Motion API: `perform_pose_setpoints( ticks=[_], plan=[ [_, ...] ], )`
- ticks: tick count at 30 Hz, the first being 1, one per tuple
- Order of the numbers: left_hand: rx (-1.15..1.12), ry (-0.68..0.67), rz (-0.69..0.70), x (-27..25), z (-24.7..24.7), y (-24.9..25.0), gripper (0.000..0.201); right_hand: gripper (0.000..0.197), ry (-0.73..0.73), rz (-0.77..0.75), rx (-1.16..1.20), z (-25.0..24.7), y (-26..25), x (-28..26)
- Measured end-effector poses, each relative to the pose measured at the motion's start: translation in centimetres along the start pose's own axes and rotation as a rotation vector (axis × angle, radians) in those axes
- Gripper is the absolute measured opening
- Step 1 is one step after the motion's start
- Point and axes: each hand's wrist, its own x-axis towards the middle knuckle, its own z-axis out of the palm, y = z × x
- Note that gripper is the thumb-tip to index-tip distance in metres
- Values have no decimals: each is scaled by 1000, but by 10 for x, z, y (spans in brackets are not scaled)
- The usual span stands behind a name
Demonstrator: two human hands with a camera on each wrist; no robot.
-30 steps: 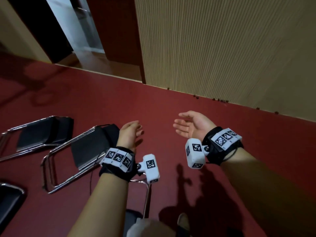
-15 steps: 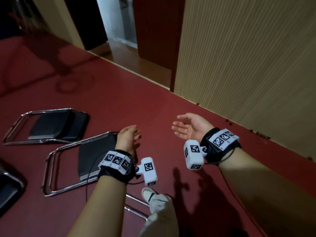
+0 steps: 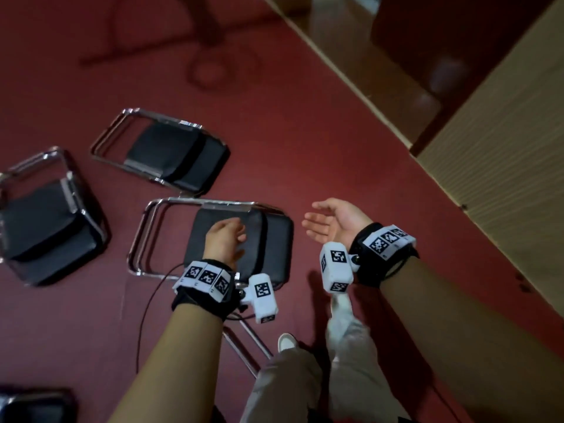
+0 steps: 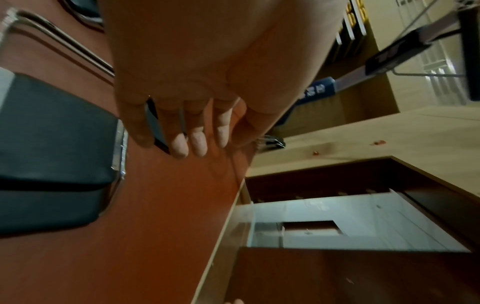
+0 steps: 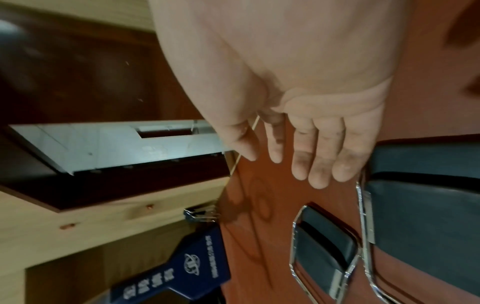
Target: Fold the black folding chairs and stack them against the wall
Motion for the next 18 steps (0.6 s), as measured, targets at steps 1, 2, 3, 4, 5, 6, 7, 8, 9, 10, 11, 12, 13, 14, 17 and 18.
perform_pose_setpoints(
  ticks=[1,2,3,4,5,6,7,8,9,10,11,12,13,14,17,18],
  plan=[
    [-12,39,-32,14,-4,-9,8,7,0,27,-23,7,-1,24],
    [-27,90,-65,31,-7,-19,10,8,-2,61,-55,15,0,50],
    [-32,136,-93,43,-8,-29,12,9,-1,96,-82,20,1,73],
    [-43,179,-124,58,-7,-42,13,8,2,136,-108,24,5,100],
    [-56,206,-155,69,-4,-52,14,7,6,162,-130,26,8,121],
    [-68,229,-192,82,0,-64,14,5,7,190,-156,28,13,145],
    [-80,257,-228,97,5,-78,13,5,4,220,-183,29,17,170],
    [-85,280,-257,110,9,-90,11,5,2,246,-206,28,23,193],
    [-103,306,-287,125,14,-105,9,6,1,273,-227,25,29,218],
    [-118,327,-308,135,18,-116,7,7,2,288,-244,21,34,237],
    [-131,348,-328,148,21,-130,5,8,2,306,-259,16,40,259],
    [-138,374,-349,161,25,-147,3,8,8,324,-280,9,48,282],
    [-141,398,-366,172,28,-161,2,9,12,339,-300,3,56,300],
    [-146,426,-384,184,30,-178,3,9,16,359,-321,-5,67,321],
    [-162,467,-419,216,32,-225,5,5,26,397,-353,-24,96,367],
    [-173,471,-436,228,32,-242,5,4,30,402,-360,-30,106,382]
  ],
)
